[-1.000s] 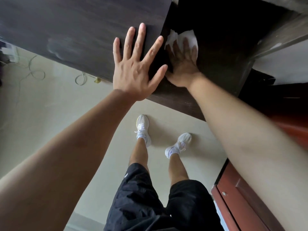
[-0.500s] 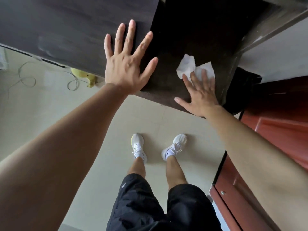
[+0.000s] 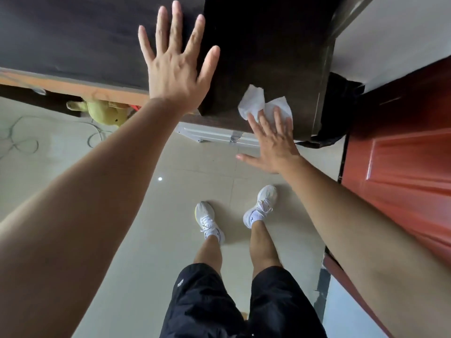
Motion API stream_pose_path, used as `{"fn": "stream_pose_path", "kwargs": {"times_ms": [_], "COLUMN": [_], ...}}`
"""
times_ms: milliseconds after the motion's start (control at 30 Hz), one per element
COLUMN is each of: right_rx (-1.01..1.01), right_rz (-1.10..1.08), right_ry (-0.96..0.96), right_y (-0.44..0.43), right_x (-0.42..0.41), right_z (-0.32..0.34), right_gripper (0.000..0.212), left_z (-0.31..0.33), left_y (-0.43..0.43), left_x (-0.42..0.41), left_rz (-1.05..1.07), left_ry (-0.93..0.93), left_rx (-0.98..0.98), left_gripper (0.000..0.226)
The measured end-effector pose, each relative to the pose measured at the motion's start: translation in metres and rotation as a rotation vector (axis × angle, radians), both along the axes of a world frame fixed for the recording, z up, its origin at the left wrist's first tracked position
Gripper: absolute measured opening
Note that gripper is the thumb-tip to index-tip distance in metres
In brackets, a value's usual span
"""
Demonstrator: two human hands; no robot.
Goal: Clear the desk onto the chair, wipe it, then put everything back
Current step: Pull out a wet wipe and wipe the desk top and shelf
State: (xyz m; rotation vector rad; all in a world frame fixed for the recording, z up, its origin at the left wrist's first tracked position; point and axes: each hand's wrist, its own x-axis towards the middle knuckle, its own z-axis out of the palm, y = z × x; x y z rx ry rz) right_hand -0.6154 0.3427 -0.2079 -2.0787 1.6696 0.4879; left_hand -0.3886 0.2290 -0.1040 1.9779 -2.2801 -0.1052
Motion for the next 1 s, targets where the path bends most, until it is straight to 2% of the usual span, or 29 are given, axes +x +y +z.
{"fn": "stream_pose_path", "kwargs": {"times_ms": [133, 267, 400, 500, 633, 833, 1000], "right_rx": [0.005, 0.000, -0.012, 0.019, 0.007, 0.077, 0.085], "right_rz": [-0.145, -0.373, -0.178, -0.049, 0.082, -0.163, -0.219], "right_ry": [0.084, 0.039, -0.056, -0.093, -0.091, 0.044, 0.022], "right_y": [0.003, -0.001, -0.002, -0.005, -0.020, -0.051, -0.069], "right_x": [-0.053, -0.005, 0.080, 0.101, 0.047, -0.056, -0.053], "right_z": [0.004, 0.004, 0.003, 0.004, 0.007, 0.014, 0.015], "right_gripper": [0.110, 0.119, 0.114, 0.106, 0.094, 0.097, 0.100], "left_z": [-0.009, -0.020, -0.021, -0.021, -0.017, -0.005, 0.005], "left_y": [0.042, 0.078, 0.077, 0.077, 0.079, 0.057, 0.009], "left_x": [0.017, 0.031, 0.036, 0.033, 0.028, 0.011, -0.006], "left_rz": [-0.051, -0.079, -0.093, -0.086, -0.045, -0.007, 0.044], "left_ry": [-0.028, -0.072, -0.076, -0.064, -0.057, -0.040, -0.007], "left_rx": [-0.046, -0.032, -0.047, -0.046, -0.028, 0.025, 0.052], "left_gripper": [0.066, 0.069, 0.070, 0.070, 0.071, 0.073, 0.077]}}
